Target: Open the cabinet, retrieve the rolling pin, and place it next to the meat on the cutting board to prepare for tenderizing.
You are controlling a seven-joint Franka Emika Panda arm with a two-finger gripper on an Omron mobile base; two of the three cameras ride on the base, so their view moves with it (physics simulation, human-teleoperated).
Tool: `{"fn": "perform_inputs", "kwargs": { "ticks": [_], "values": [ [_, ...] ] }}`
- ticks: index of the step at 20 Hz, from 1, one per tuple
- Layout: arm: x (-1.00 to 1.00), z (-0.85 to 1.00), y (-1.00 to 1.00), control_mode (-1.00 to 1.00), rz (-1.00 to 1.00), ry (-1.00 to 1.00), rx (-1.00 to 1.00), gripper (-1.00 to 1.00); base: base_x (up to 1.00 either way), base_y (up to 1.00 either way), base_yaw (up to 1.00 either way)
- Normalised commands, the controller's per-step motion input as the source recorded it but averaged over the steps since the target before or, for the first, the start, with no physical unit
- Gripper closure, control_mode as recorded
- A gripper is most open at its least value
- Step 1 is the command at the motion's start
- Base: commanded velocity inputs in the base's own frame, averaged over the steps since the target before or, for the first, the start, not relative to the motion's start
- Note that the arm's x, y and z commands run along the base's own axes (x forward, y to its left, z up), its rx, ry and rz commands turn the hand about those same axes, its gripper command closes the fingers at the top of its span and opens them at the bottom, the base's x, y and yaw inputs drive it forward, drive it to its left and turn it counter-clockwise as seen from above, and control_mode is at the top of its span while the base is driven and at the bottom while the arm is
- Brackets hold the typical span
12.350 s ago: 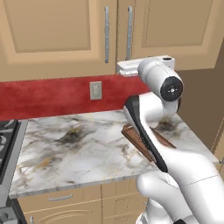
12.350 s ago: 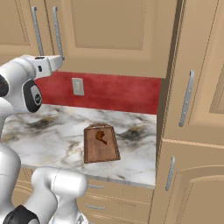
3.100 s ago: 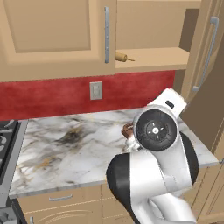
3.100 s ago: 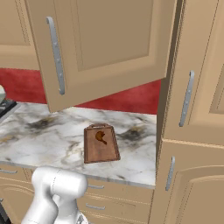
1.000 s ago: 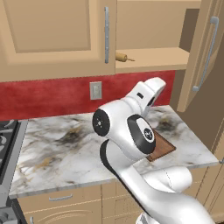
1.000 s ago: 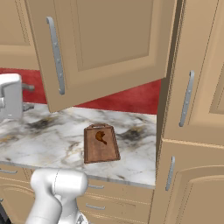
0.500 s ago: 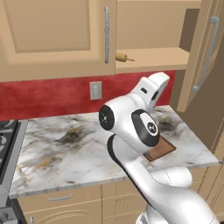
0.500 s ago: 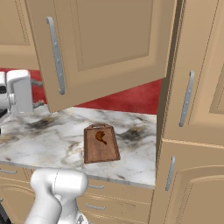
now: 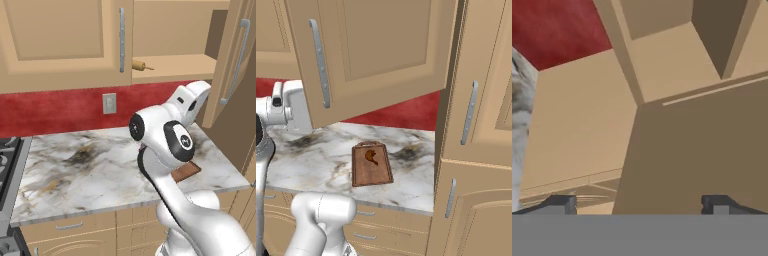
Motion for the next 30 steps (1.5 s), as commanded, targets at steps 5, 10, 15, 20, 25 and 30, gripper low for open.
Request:
{"fn": "perform_inputs", "kwargs": {
  "ticks": [5, 10, 15, 20, 25, 30],
  "values": [
    [0.00, 0.03, -0.56, -1.00, -0.10, 0.02, -0.01, -1.00, 0.00, 0.00, 0.00],
    [-0.02, 0.07, -0.62, -1.00, -0.13, 0.00, 0.00, -1.00, 0.00, 0.00, 0.00],
    [0.00, 0.06, -0.72, -1.00, -0.14, 0.00, -0.01, -1.00, 0.00, 0.00, 0.00],
    [0.00, 0.00, -0.80, -1.00, -0.09, 0.00, 0.00, -1.00, 0.00, 0.00, 0.00],
    [0.00, 0.00, -0.85, -1.00, -0.07, 0.00, 0.00, -1.00, 0.00, 0.00, 0.00],
    [0.00, 0.00, -0.83, -1.00, -0.06, 0.00, 0.00, -1.00, 0.00, 0.00, 0.00]
  ]
}}
